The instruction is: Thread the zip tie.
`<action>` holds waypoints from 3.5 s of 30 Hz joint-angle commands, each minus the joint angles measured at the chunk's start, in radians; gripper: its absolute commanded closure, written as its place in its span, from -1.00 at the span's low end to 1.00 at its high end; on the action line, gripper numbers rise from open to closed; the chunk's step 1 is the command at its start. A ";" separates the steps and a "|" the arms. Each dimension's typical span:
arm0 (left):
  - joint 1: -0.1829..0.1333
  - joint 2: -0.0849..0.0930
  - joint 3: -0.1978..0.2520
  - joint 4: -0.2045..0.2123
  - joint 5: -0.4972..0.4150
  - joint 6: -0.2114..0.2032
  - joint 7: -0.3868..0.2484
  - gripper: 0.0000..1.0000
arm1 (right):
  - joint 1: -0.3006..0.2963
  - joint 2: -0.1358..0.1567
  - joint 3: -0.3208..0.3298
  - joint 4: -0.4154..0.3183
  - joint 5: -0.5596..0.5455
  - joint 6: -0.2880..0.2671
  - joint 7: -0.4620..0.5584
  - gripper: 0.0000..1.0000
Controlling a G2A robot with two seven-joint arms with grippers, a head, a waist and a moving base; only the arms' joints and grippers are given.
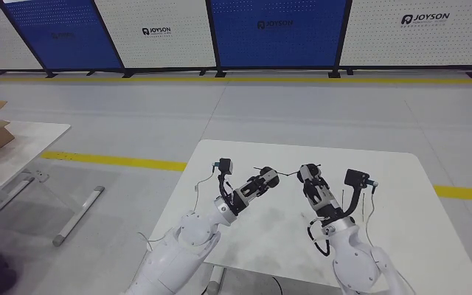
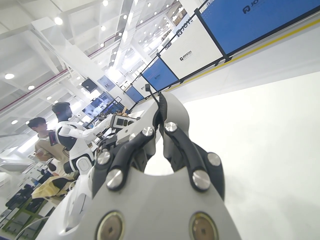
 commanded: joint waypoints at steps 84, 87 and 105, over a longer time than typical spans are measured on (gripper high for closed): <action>0.000 0.000 0.000 0.000 0.000 0.000 0.000 1.00 | -0.016 -0.020 0.024 0.006 -0.028 -0.023 0.014 1.00; 0.000 0.000 0.000 0.000 0.000 0.000 0.000 1.00 | -0.019 -0.020 0.025 0.005 -0.032 -0.024 0.013 1.00; 0.000 0.000 0.000 0.000 0.000 0.000 0.000 1.00 | -0.015 -0.028 0.006 0.024 -0.063 -0.025 -0.020 1.00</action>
